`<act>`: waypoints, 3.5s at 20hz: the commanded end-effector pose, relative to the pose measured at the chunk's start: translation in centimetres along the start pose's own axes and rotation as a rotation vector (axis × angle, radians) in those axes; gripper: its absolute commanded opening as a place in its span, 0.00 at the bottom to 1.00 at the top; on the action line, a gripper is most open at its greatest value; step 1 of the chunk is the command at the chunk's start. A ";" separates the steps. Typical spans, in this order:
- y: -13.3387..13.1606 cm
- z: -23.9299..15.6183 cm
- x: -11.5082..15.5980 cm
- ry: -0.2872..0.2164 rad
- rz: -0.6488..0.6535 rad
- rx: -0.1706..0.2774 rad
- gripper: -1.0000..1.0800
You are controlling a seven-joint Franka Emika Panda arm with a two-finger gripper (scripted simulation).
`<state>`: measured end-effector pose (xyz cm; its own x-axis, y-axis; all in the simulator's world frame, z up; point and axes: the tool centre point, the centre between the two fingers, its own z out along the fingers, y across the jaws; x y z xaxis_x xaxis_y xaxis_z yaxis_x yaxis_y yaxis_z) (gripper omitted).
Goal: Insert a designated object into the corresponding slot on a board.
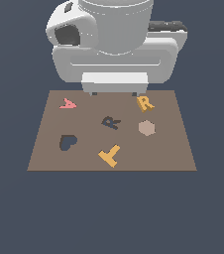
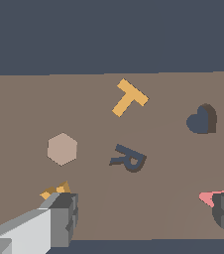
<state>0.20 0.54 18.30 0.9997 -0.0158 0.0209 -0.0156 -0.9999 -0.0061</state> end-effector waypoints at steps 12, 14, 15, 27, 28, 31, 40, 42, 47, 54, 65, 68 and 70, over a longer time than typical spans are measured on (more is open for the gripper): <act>-3.0 3.2 -1.7 -0.005 -0.086 0.000 0.96; -4.2 4.4 -2.5 -0.007 -0.119 0.001 0.96; -4.8 5.1 -2.9 -0.008 -0.138 0.001 0.96; -10.6 12.2 -7.8 -0.020 -0.324 0.000 0.96; -10.8 12.5 -8.0 -0.021 -0.331 0.000 0.96; -11.1 13.0 -8.4 -0.022 -0.344 -0.001 0.96; -11.1 14.3 -8.5 -0.022 -0.345 -0.002 0.96; -11.1 14.9 -8.5 -0.022 -0.346 -0.002 0.96; -11.1 15.2 -8.5 -0.022 -0.346 -0.002 0.00; -11.1 15.2 -8.5 -0.022 -0.346 -0.002 0.00; -10.4 15.1 -8.5 -0.022 -0.383 -0.002 0.00; -9.8 15.1 -8.4 -0.022 -0.416 -0.002 0.00; -9.4 15.0 -8.3 -0.022 -0.444 -0.002 0.00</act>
<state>-7.71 10.49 3.12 0.9177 0.3974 -0.0006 0.3974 -0.9177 0.0001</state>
